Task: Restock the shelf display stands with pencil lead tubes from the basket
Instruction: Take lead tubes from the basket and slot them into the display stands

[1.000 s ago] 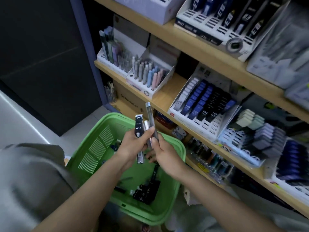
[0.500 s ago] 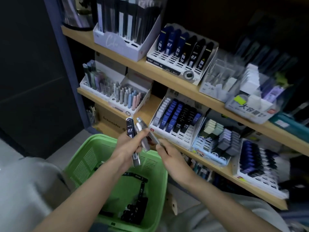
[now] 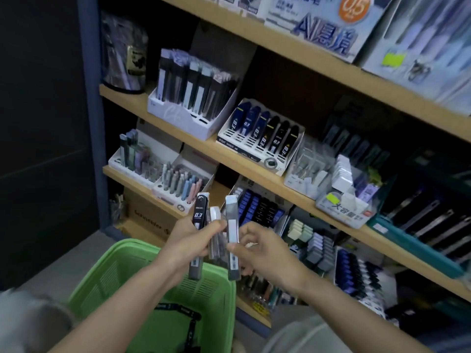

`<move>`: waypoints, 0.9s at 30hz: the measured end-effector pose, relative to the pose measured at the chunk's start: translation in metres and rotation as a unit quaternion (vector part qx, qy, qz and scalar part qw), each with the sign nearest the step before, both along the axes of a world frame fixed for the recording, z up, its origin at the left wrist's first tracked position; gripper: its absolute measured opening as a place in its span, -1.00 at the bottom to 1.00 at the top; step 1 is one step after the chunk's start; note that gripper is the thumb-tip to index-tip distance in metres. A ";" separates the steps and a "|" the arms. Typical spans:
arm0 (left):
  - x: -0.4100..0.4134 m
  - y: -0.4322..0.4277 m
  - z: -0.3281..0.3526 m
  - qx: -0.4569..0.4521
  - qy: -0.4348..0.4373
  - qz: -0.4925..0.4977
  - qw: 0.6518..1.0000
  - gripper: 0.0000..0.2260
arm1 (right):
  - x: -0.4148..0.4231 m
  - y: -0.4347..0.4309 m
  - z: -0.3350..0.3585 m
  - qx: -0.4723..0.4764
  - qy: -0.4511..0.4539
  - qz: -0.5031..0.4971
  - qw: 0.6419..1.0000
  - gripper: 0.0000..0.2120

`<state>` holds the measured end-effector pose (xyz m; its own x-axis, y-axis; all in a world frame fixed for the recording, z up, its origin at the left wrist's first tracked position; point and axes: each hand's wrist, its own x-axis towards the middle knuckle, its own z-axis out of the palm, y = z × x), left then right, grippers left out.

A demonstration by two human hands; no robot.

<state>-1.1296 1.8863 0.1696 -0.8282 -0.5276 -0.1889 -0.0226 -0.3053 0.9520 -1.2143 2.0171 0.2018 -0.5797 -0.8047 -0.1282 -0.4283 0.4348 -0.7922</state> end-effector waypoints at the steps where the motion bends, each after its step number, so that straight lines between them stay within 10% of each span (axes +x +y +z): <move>1: 0.000 -0.003 0.004 0.008 0.005 0.004 1.000 -0.93 | -0.002 -0.002 0.008 0.000 0.006 -0.011 1.000 -0.83; 27: -0.002 -0.145 0.010 0.040 0.049 0.132 0.989 -0.93 | -0.084 -0.235 0.122 -0.179 0.311 -0.131 0.924 -0.85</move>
<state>-1.1313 1.7418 0.1796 -0.6799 -0.7149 -0.1634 0.1596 -0.3618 0.9185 -1.2986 1.7821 0.3242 -0.6327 -0.5527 0.5424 -0.7663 0.3458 -0.5415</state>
